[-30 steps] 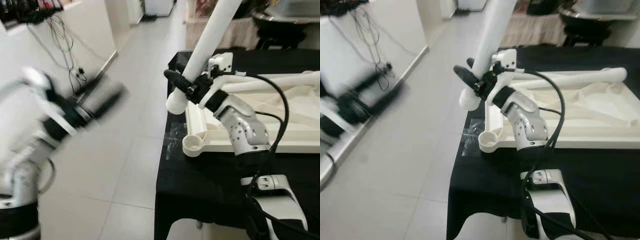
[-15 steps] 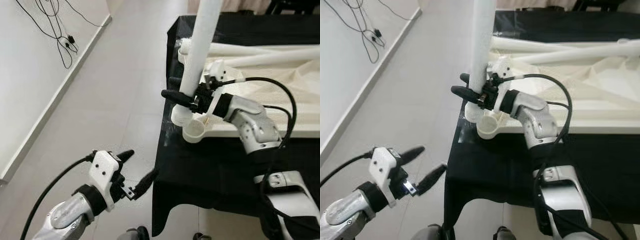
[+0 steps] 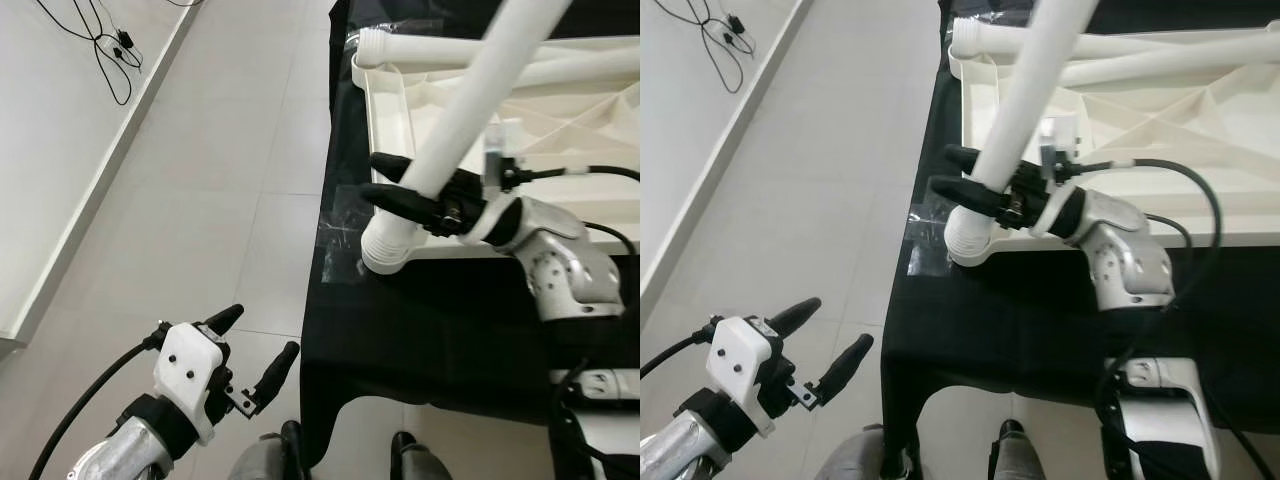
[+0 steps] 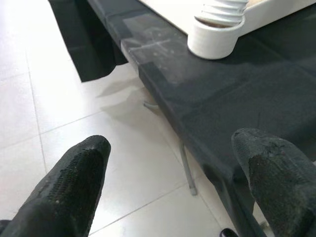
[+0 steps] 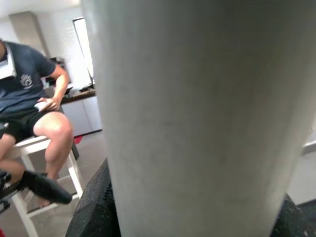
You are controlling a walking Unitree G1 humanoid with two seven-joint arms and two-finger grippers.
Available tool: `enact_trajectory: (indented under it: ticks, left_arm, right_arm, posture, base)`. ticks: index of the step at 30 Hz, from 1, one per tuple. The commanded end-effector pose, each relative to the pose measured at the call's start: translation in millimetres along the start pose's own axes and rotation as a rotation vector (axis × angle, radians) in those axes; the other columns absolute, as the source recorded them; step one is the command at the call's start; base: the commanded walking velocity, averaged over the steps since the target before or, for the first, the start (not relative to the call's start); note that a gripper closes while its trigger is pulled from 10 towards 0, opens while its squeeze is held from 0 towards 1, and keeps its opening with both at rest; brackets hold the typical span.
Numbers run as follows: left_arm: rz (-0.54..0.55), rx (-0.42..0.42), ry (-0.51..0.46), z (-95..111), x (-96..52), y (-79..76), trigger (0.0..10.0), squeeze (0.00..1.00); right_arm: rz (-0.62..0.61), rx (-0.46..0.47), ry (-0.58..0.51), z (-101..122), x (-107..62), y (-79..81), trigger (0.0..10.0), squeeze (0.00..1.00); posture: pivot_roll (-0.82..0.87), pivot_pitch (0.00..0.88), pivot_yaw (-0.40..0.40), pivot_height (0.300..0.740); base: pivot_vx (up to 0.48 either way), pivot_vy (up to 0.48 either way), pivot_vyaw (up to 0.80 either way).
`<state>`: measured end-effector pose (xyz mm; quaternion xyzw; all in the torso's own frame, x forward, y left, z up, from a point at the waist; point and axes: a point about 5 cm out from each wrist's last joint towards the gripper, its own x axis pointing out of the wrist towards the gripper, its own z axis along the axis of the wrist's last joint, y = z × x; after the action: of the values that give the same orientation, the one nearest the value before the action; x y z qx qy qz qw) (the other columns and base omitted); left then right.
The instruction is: Building children table
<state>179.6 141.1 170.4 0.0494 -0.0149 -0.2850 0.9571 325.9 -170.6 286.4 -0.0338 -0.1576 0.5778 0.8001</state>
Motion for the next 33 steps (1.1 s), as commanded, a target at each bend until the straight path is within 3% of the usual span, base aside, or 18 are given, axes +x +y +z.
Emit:
enact_trajectory:
  ticks: [1,7,8,12,16,26,32,33]
  left_arm:
    - [0.002,0.007,0.017,-1.4,-5.4,0.1,10.0,0.0]
    - [0.005,0.011,0.022,-0.9,-7.4,-0.5,10.0,0.0]
    - [0.009,0.017,0.02,-0.8,-8.2,-1.6,10.0,0.0]
    - [0.011,0.017,0.019,-0.9,-7.9,-2.1,10.0,0.0]
    - [0.012,0.015,0.014,-0.6,-5.6,-3.0,10.0,0.0]
    - [0.016,0.013,0.004,-0.3,-2.7,-4.5,10.0,0.0]
    - [0.023,0.012,-0.003,0.2,-1.9,-5.2,10.0,0.0]
    - [0.025,0.012,-0.004,0.2,-1.8,-5.5,10.0,0.0]
  right_arm:
    - [0.021,0.037,0.095,-21.1,-2.8,7.7,10.0,0.0]
    - [0.016,-0.104,0.235,-25.9,1.0,6.8,10.0,0.0]
    - [0.056,-0.185,0.317,-24.7,2.3,6.7,10.0,0.0]
    - [0.118,-0.227,0.353,-19.9,7.3,9.4,10.0,0.0]
    - [0.292,-0.304,0.403,-8.6,22.8,18.8,10.0,0.0]
    - [0.399,-0.319,0.395,1.7,38.9,19.1,10.0,0.0]
    - [0.281,-0.239,0.303,4.6,48.9,8.6,10.0,0.0]
    - [0.177,-0.206,0.282,2.0,50.7,2.4,10.0,0.0]
  posture:
    - [0.06,0.465,0.146,0.74]
    - [0.06,0.469,0.147,0.74]
    - [0.06,0.472,0.142,0.74]
    - [0.06,0.473,0.137,0.74]
    - [0.05,0.473,0.124,0.74]
    - [0.03,0.472,0.1,0.74]
    - [0.03,0.47,0.094,0.74]
    - [0.02,0.469,0.093,0.74]
  base:
    - [0.0,0.0,0.0]
    - [0.0,0.0,0.0]
    - [0.0,0.0,0.0]
    - [0.0,0.0,0.0]
    - [0.0,0.0,0.0]
    - [0.0,0.0,0.0]
    - [0.0,0.0,0.0]
    - [0.0,0.0,0.0]
